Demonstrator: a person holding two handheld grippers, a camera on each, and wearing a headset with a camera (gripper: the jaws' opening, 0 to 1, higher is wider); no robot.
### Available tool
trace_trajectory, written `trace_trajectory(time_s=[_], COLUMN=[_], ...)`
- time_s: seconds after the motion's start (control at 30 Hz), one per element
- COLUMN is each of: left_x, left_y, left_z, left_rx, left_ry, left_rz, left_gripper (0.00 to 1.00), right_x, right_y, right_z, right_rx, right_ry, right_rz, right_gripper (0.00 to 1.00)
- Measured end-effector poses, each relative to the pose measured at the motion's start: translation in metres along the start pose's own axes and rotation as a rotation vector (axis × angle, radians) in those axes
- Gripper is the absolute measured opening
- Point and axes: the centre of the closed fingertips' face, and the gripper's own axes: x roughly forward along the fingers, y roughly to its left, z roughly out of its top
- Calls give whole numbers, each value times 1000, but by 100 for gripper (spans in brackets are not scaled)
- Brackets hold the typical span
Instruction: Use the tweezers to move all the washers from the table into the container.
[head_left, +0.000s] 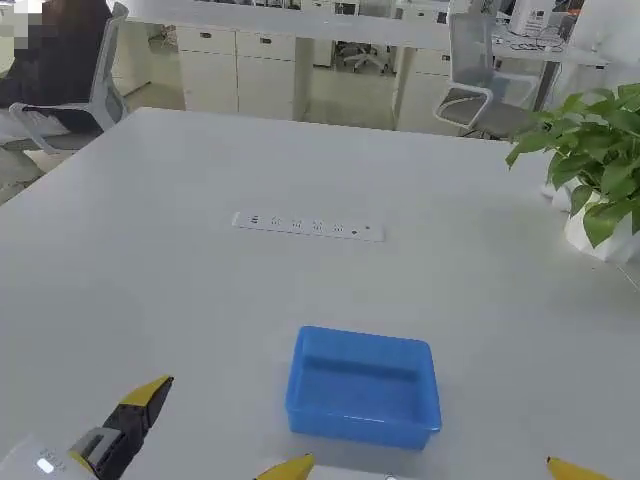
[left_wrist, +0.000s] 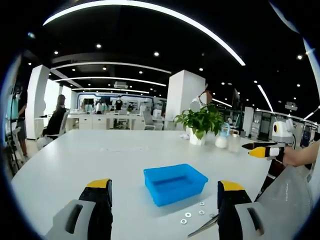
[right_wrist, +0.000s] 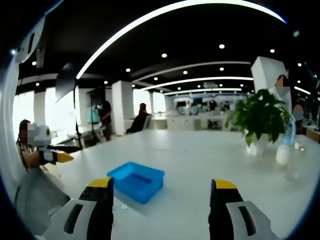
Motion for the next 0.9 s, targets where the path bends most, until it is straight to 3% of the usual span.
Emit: trace_trajectory(time_s=[0.9], left_x=[0], left_y=[1], left_z=[-2], left_rx=[-8], left_ry=[9], left_rz=[-1], left_gripper=[85], right_x=[0], right_y=[0], right_z=[-3], right_rx=[-14], right_ry=[22], right_rz=[0], right_gripper=[74])
